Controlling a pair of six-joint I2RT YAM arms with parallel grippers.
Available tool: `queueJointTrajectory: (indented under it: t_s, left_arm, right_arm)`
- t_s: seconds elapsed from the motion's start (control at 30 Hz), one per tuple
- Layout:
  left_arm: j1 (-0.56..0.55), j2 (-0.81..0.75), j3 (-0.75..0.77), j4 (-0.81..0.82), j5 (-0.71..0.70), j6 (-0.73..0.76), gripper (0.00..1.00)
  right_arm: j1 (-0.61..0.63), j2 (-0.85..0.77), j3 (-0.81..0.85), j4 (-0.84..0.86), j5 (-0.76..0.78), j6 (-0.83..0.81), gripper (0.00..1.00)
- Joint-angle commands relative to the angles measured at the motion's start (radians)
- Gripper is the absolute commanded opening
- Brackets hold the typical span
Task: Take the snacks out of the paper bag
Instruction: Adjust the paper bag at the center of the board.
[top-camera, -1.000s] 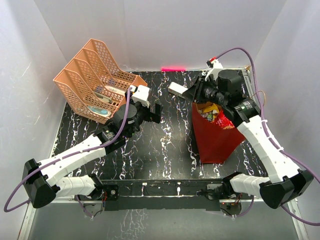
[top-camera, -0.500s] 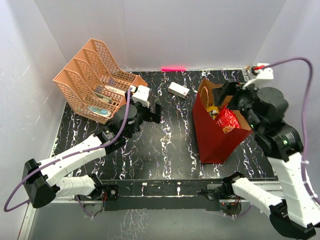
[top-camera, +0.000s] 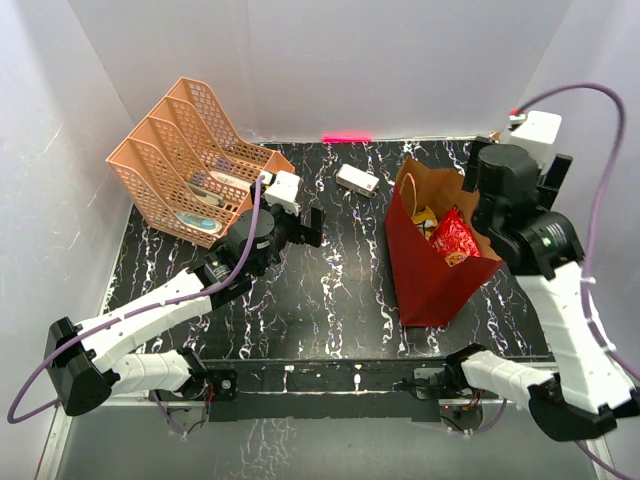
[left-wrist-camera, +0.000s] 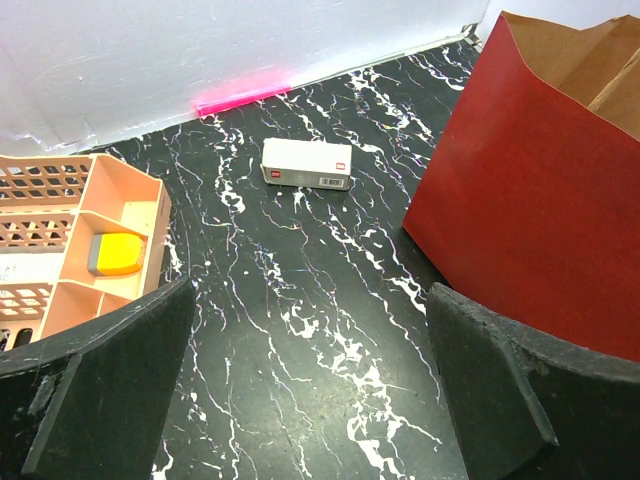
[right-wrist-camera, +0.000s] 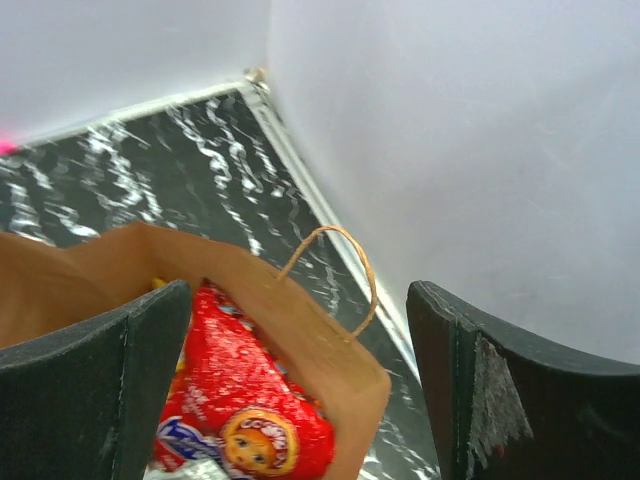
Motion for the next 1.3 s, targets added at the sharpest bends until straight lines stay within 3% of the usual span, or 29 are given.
queueJointTrajectory:
  t_s: [0.0, 0.1, 0.23, 0.43, 0.63, 0.83, 1.07, 1.17, 1.27]
  left_arm:
    - [-0.007, -0.015, -0.004, 0.028, -0.019, 0.002, 0.98]
    - [-0.008, -0.019, -0.004, 0.031, -0.020, 0.005, 0.98]
    - [-0.009, -0.029, -0.005, 0.032, -0.023, 0.010, 0.98]
    - [-0.015, -0.037, -0.008, 0.034, -0.028, 0.009, 0.98]
    - [-0.028, -0.035, -0.017, 0.049, -0.026, 0.008, 0.98]
    - [-0.039, -0.048, -0.026, 0.058, -0.030, 0.011, 0.98]
    - [-0.041, -0.064, -0.026, 0.060, -0.038, 0.011, 0.98]
    - [-0.042, -0.064, -0.026, 0.058, -0.038, 0.011, 0.98]
    - [-0.043, -0.061, -0.023, 0.057, -0.051, 0.013, 0.99]
  right_arm:
    - [-0.007, 0.056, 0.005, -0.013, 0.163, -0.063, 0.94]
    - [-0.067, 0.080, -0.023, 0.011, 0.096, -0.091, 0.95]
    - [-0.298, 0.111, -0.061, 0.024, -0.157, -0.112, 0.95]
    - [-0.389, 0.103, -0.129, 0.034, -0.296, -0.061, 0.93]
    - [-0.447, 0.105, -0.166, 0.072, -0.351, -0.057, 0.72]
    - [-0.456, 0.124, -0.162, 0.131, -0.377, -0.082, 0.60]
    - [-0.457, 0.108, -0.138, 0.136, -0.491, -0.101, 0.28]
    - [-0.456, 0.082, -0.120, 0.157, -0.620, -0.124, 0.14]
    - [-0.456, 0.039, -0.109, 0.205, -0.836, -0.117, 0.10]
